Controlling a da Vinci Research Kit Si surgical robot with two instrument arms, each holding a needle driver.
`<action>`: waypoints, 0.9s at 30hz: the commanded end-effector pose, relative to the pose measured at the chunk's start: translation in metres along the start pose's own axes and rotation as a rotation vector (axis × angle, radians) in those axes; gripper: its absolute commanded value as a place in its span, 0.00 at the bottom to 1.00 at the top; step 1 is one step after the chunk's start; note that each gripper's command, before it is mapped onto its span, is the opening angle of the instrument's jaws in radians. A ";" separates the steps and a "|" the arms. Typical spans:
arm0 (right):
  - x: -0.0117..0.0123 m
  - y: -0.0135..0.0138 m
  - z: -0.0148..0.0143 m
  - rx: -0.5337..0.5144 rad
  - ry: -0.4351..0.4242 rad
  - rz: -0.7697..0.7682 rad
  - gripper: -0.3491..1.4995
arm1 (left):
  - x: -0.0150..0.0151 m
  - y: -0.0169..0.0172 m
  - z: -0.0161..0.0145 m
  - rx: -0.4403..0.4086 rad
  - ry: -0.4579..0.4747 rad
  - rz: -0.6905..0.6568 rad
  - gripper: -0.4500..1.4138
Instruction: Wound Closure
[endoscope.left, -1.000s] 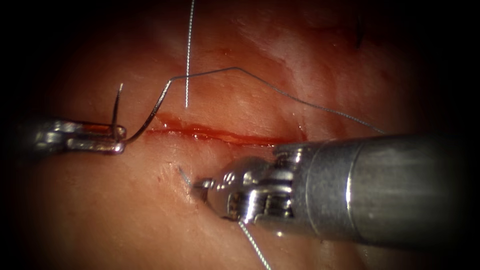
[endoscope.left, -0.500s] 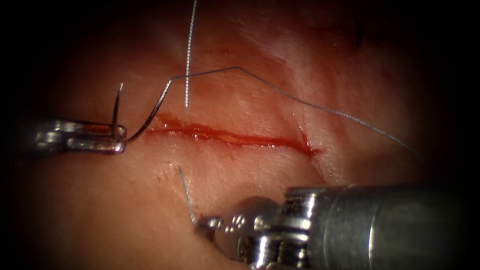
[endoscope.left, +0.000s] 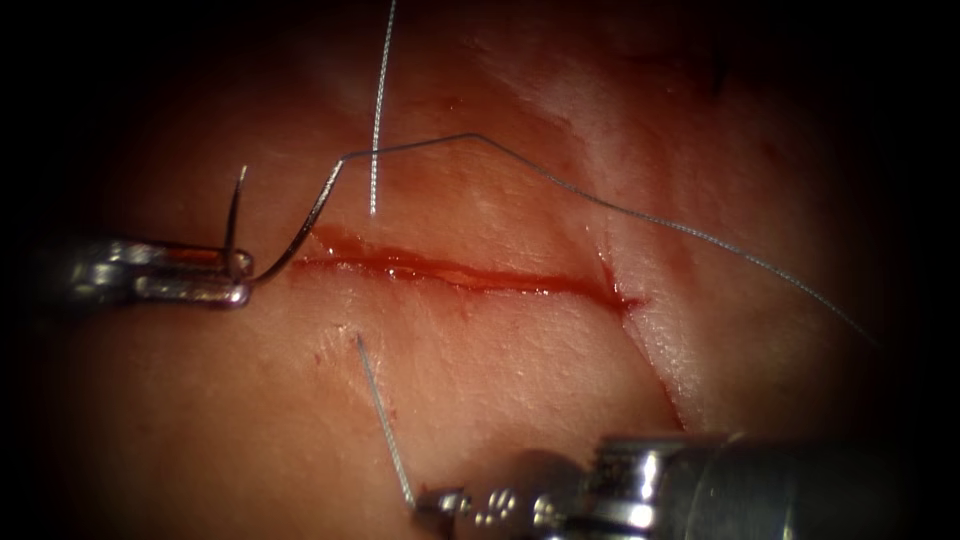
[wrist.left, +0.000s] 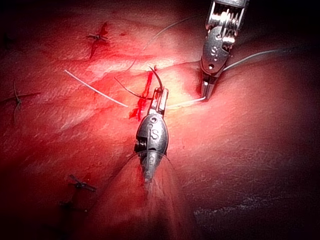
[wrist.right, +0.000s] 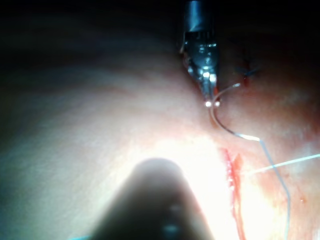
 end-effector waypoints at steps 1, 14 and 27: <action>0.0000 -0.0005 0.0008 0.005 -0.001 0.002 0.00 | -0.0007 0.0000 0.0005 -0.002 0.001 0.000 0.00; -0.0010 -0.0023 0.0005 0.032 -0.019 -0.006 0.00 | -0.0007 0.0000 0.0005 -0.001 0.001 0.000 0.00; 0.0018 0.0011 0.0012 -0.080 0.022 0.089 0.79 | -0.0007 0.0000 0.0006 -0.001 0.001 0.000 0.00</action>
